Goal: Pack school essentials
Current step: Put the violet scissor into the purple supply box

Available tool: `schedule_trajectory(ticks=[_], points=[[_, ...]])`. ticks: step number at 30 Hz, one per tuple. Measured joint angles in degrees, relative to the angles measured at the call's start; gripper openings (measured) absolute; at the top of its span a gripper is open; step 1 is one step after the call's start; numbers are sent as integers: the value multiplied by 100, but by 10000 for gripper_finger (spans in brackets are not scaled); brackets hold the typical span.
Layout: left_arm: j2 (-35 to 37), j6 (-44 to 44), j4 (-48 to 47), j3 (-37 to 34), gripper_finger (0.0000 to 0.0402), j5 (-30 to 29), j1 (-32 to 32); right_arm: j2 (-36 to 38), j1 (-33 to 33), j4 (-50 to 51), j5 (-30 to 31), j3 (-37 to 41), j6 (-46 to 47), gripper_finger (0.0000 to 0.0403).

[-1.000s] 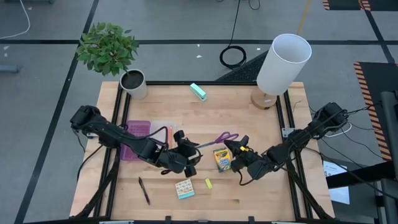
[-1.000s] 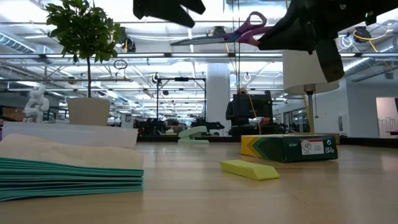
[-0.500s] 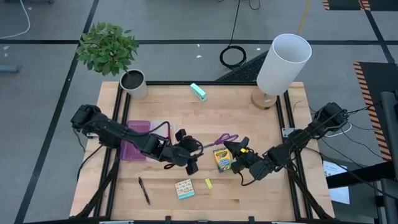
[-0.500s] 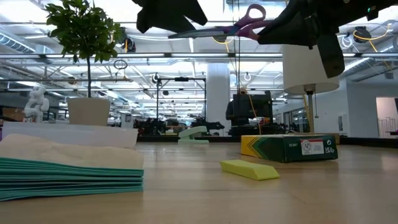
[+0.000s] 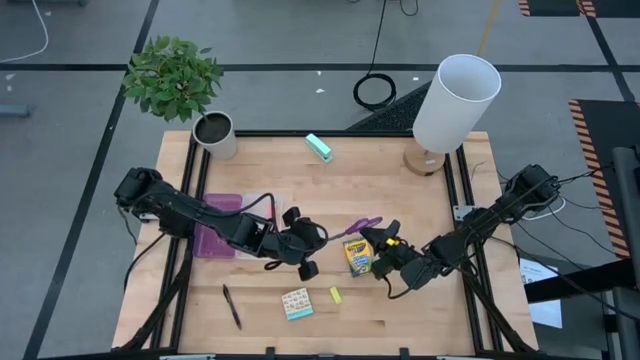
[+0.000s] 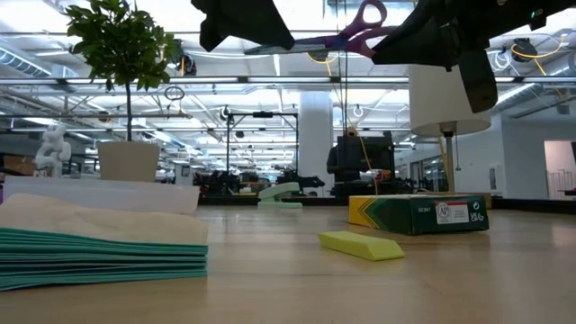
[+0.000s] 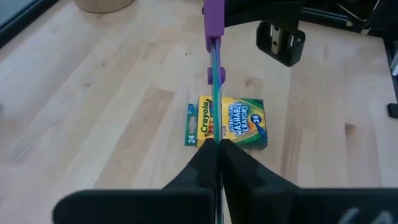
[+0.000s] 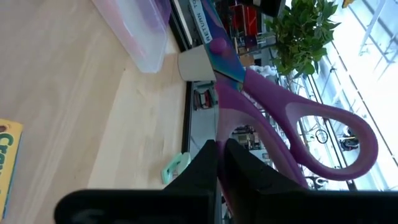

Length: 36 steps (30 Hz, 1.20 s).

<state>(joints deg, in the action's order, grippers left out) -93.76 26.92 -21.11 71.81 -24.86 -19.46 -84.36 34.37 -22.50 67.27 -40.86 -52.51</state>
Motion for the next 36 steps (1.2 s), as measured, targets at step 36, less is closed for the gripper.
schedule_trajectory(ticks=[36], points=[[-142, -149, 73, -4, 20, -107, 33, 2, -8, -84, -4, 4, 34, 18]])
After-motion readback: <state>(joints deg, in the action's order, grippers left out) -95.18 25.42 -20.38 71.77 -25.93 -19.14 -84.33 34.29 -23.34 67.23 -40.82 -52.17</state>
